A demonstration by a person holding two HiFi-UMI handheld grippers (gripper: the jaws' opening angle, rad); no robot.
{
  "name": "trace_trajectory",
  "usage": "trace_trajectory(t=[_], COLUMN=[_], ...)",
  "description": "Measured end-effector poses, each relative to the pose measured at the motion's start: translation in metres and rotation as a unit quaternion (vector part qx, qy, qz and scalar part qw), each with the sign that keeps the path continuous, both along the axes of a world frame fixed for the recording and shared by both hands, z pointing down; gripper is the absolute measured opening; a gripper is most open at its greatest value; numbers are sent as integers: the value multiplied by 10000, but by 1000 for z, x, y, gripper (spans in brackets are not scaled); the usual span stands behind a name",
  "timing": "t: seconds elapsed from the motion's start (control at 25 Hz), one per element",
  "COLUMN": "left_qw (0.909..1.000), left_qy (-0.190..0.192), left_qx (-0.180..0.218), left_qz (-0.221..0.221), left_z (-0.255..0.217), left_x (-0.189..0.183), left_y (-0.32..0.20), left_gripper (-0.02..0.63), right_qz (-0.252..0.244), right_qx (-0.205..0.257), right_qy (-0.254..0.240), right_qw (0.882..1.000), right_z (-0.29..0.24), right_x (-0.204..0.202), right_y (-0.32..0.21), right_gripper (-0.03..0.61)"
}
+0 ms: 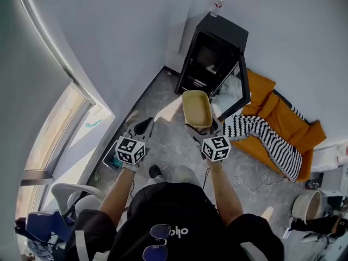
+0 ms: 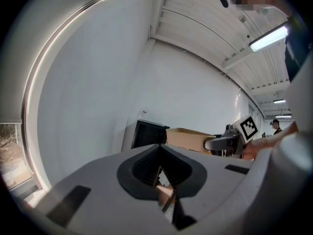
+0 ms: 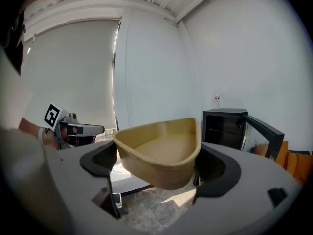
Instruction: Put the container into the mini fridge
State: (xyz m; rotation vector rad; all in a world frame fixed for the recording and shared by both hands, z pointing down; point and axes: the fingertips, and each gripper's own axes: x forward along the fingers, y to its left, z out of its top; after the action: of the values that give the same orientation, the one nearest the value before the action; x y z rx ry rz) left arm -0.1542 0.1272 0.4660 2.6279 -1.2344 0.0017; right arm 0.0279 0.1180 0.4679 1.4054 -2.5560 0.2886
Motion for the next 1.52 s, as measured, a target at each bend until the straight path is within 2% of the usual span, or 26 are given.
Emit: trace_trajectory(t=[0.44, 0.76, 1.2, 1.52], left_qw=[9998, 9995, 9981, 9968], left_qy=[-167, -271, -404, -463], left_qx=[-81, -108, -187, -147], left_qz=[37, 133, 420, 630], left_z=[15, 14, 8, -4], left_x=[-16, -15, 19, 65], left_y=[-55, -124, -251, -334], left_gripper=[6, 6, 6, 6], right_qz=[8, 35, 237, 263], right_qx=[-71, -80, -121, -42], right_qy=[-72, -92, -205, -207], right_qw=[9999, 9999, 9994, 9994], right_z=[19, 24, 21, 17], right_x=[-16, -15, 17, 51], right_y=[-64, -134, -255, -325], right_gripper=[508, 508, 508, 508])
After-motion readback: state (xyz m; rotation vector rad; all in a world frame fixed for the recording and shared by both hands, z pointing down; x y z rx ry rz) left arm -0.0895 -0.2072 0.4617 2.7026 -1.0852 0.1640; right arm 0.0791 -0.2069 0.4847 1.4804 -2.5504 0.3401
